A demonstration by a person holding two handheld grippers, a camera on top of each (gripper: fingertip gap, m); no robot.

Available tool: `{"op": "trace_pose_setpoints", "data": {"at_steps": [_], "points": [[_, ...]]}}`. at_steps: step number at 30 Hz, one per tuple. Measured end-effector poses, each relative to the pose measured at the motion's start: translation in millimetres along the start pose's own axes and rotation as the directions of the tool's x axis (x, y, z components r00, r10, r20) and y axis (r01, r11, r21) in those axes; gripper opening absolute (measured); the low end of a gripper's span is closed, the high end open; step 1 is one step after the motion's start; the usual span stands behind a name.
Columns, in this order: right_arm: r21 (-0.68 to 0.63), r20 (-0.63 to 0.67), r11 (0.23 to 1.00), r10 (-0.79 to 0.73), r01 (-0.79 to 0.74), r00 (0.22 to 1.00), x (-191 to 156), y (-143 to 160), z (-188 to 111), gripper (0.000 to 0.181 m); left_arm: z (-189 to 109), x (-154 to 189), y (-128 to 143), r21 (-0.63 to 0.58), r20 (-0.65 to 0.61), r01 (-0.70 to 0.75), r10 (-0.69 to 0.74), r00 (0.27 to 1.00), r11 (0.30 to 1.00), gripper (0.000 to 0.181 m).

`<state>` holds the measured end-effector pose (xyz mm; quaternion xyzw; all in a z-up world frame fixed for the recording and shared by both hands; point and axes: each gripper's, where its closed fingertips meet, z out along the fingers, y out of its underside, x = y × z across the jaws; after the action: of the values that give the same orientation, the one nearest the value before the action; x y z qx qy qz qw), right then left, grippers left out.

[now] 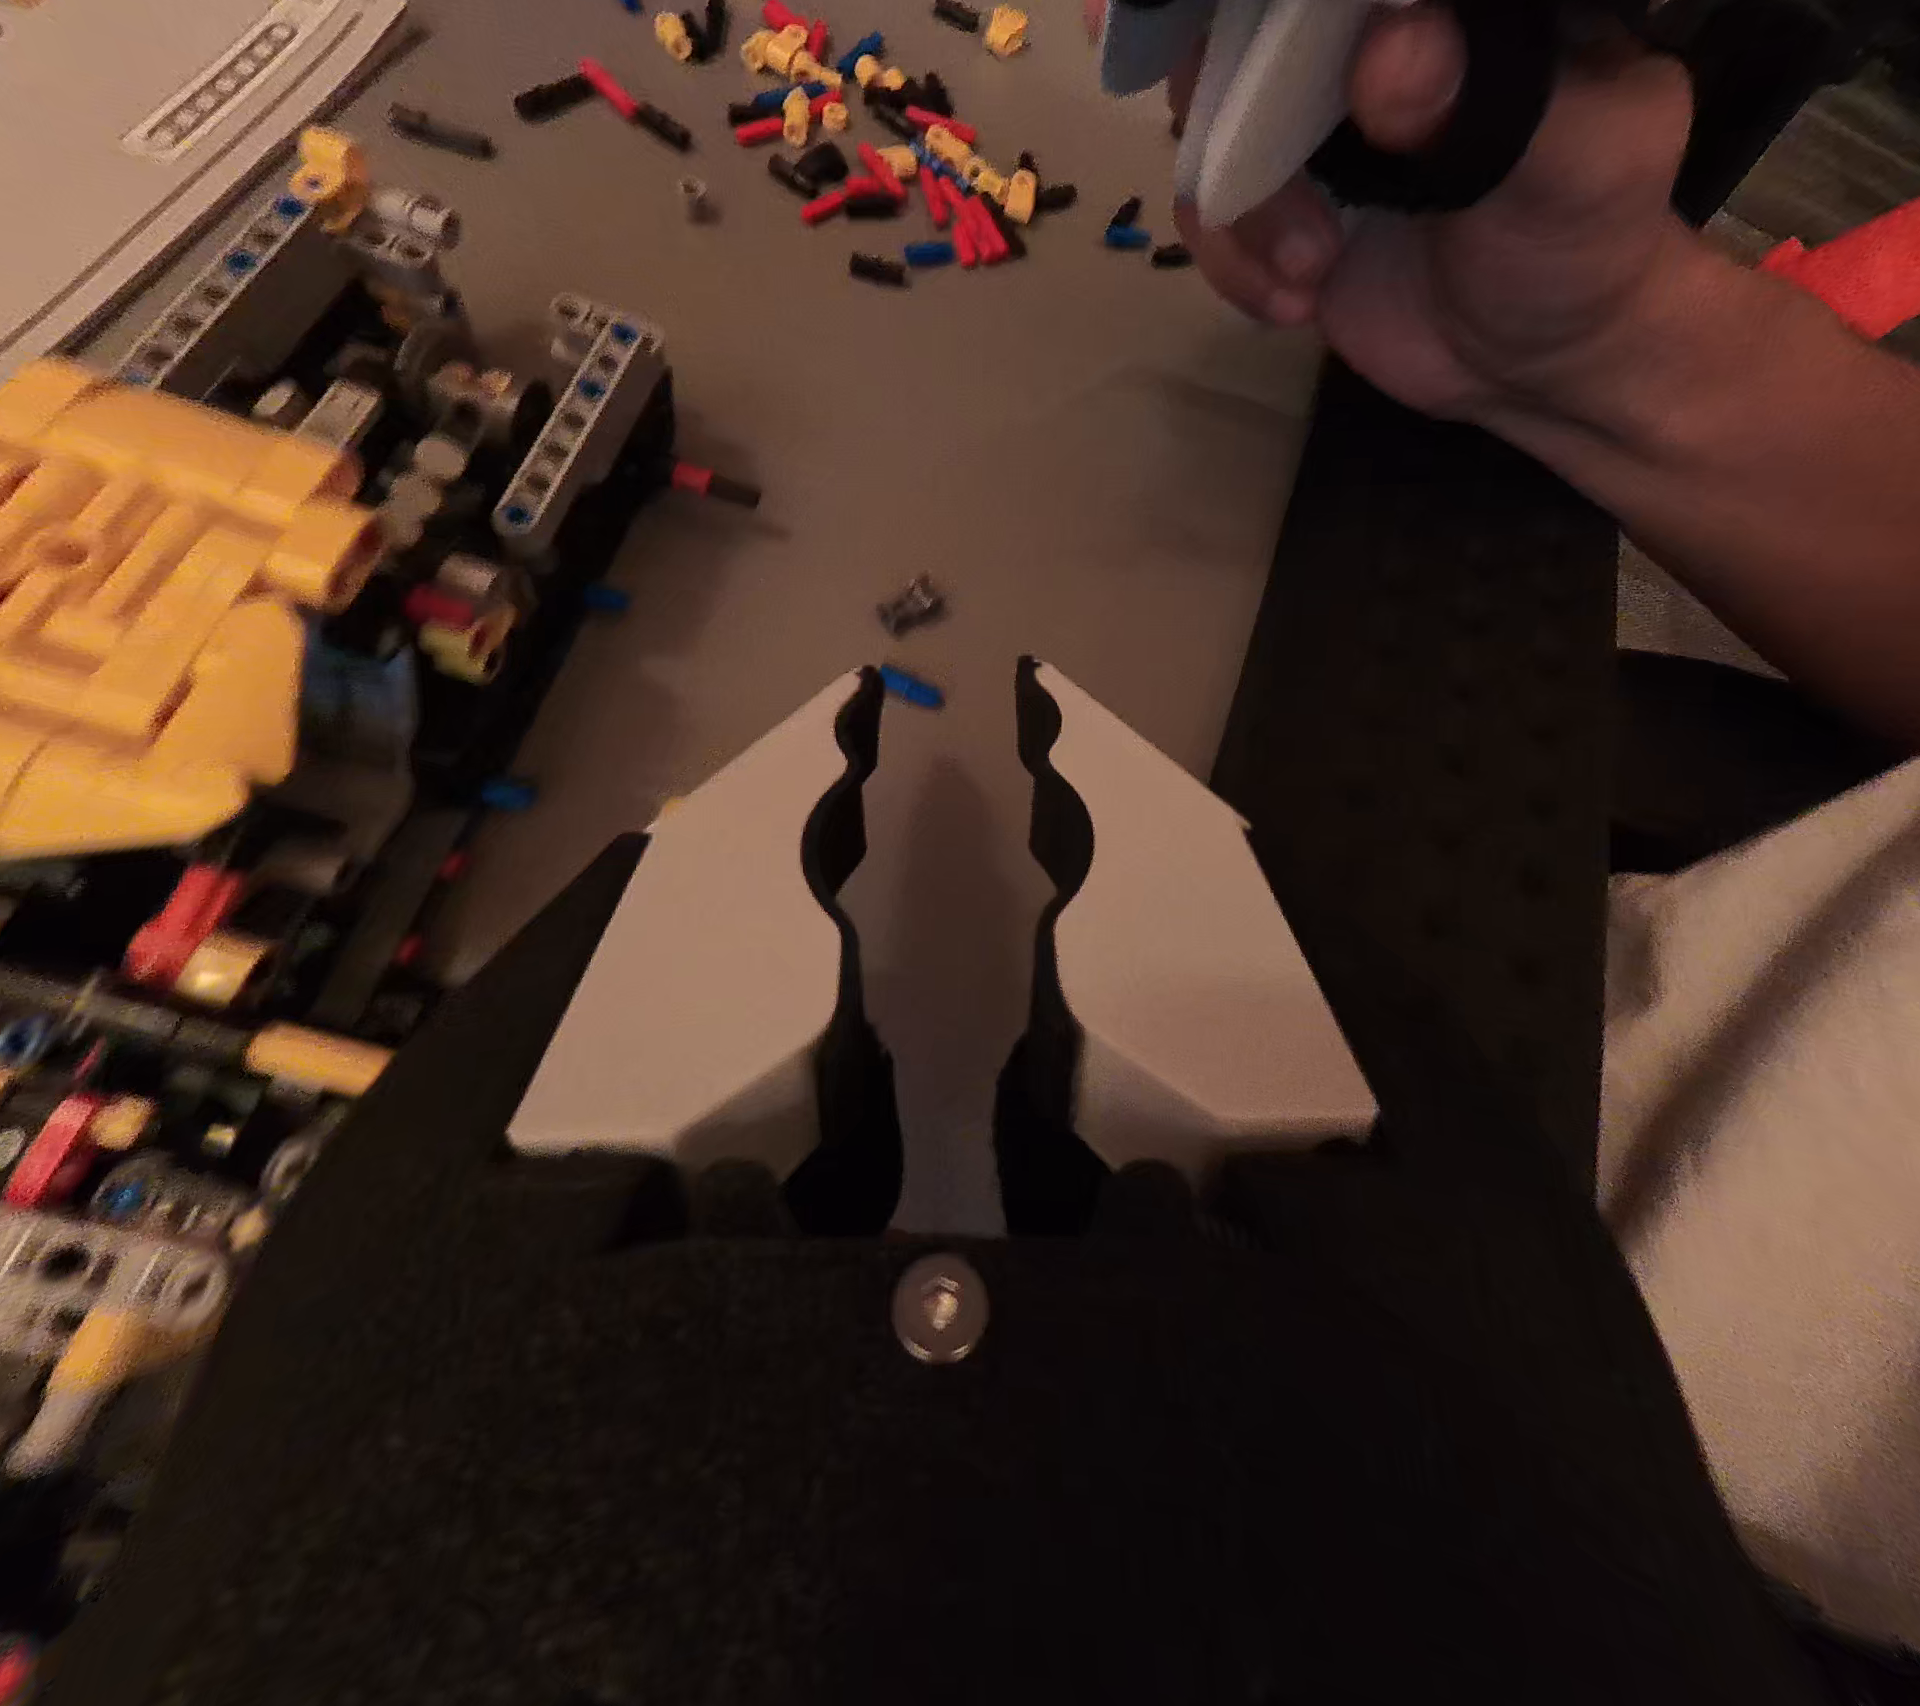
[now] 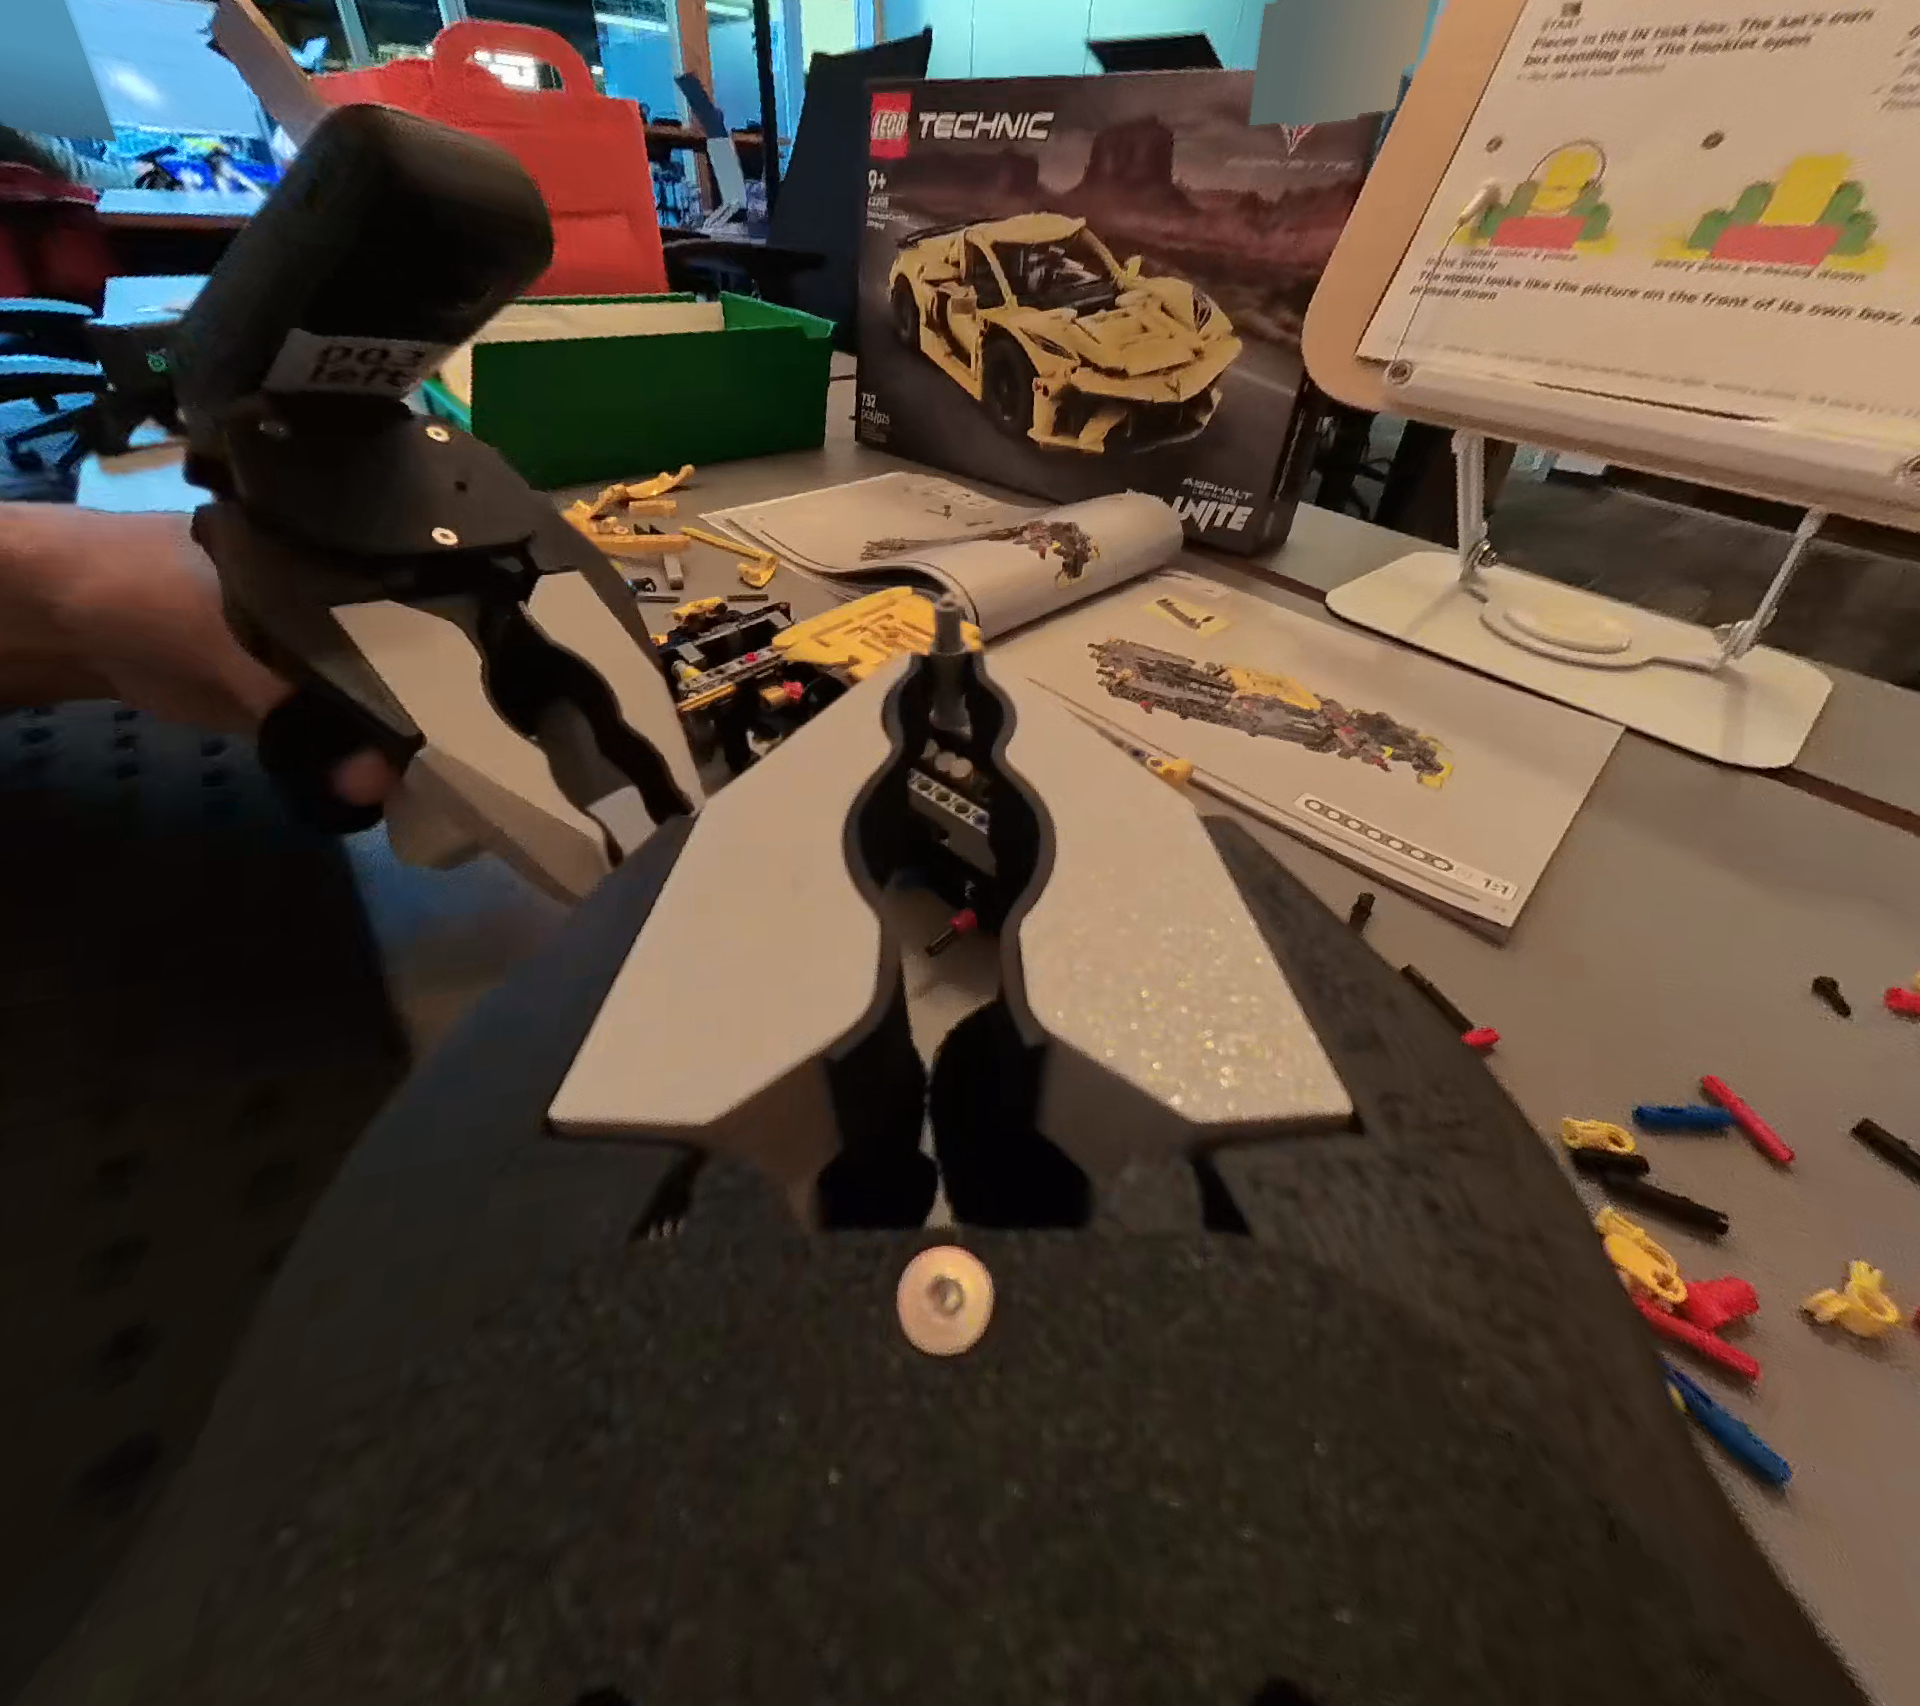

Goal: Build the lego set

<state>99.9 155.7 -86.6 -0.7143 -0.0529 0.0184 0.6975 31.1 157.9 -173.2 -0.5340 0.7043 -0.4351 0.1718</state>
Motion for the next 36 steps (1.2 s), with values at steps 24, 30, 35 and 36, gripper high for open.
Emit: {"op": "trace_pose_setpoints", "data": {"at_steps": [24,30,35,36], "points": [[0.032,0.032,0.999,0.031,-0.032,0.999,0.2,-2.9,-6.1,0.006,40.4,-11.8,2.4,-0.180,0.103,-0.089,0.108,0.989,0.980,0.028],[0.024,0.005,0.997,0.067,-0.068,0.998,7.8,-0.4,-7.1,0.006,46.1,-32.9,-6.9,-0.189,0.129,-0.091,0.116,0.985,0.978,0.027],[0.030,0.015,0.996,0.079,-0.080,0.997,7.3,-1.0,-7.9,0.006,57.0,-35.1,-3.5,-0.205,0.164,-0.088,0.123,0.979,0.975,0.016],[0.031,0.016,0.996,0.080,-0.080,0.997,7.2,-1.2,-8.0,0.006,57.1,-36.1,-3.3,-0.203,0.168,-0.088,0.124,0.978,0.975,0.008]]}}
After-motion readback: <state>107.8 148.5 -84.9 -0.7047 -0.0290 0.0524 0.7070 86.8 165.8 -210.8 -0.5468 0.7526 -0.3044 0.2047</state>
